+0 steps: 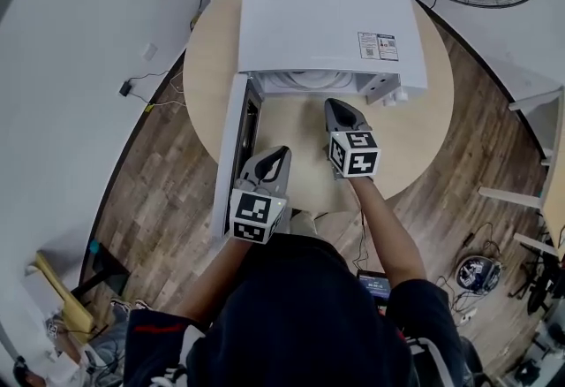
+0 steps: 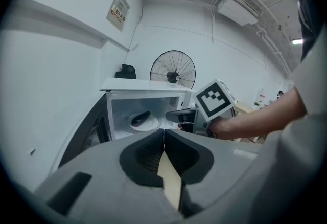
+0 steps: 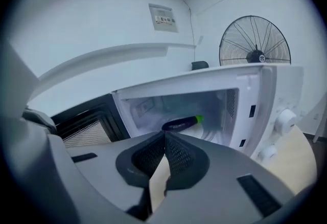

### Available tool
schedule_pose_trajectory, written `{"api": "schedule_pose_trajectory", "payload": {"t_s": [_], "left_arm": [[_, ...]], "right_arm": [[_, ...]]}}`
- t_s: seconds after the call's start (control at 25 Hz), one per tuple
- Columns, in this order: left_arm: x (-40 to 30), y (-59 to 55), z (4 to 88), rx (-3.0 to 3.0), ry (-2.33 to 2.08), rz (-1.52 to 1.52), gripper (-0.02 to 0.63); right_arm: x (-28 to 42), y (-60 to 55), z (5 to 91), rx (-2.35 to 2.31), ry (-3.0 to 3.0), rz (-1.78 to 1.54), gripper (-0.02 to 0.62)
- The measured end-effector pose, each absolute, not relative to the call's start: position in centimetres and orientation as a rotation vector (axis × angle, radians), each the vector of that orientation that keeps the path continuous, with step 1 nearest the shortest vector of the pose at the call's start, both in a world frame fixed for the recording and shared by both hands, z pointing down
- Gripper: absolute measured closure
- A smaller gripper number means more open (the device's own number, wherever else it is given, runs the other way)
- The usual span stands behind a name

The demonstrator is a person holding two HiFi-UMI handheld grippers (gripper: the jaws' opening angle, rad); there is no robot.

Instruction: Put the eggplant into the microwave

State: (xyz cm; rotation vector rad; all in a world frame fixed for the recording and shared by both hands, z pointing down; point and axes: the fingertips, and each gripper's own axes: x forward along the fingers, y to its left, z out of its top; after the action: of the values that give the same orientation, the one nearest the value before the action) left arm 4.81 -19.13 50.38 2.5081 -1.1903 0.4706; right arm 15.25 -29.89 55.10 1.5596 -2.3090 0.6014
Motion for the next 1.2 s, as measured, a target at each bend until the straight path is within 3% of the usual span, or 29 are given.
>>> {"api": "schedule_pose_trajectory", "payload": {"t_s": [0.68,1.2], "left_arm": [[3.3,-17.8,42.3,2.688,-1.324,0.367,0.589],[3.0,-16.7,37.2,2.788,-1.333,0.270,0.589]], "right_arm": [[16.4,-21.2,42.1,1.601,-2.502,0.407,0.583],[15.3,-17.1,37.2,1.670,-2.578,0.364,0.583]]}}
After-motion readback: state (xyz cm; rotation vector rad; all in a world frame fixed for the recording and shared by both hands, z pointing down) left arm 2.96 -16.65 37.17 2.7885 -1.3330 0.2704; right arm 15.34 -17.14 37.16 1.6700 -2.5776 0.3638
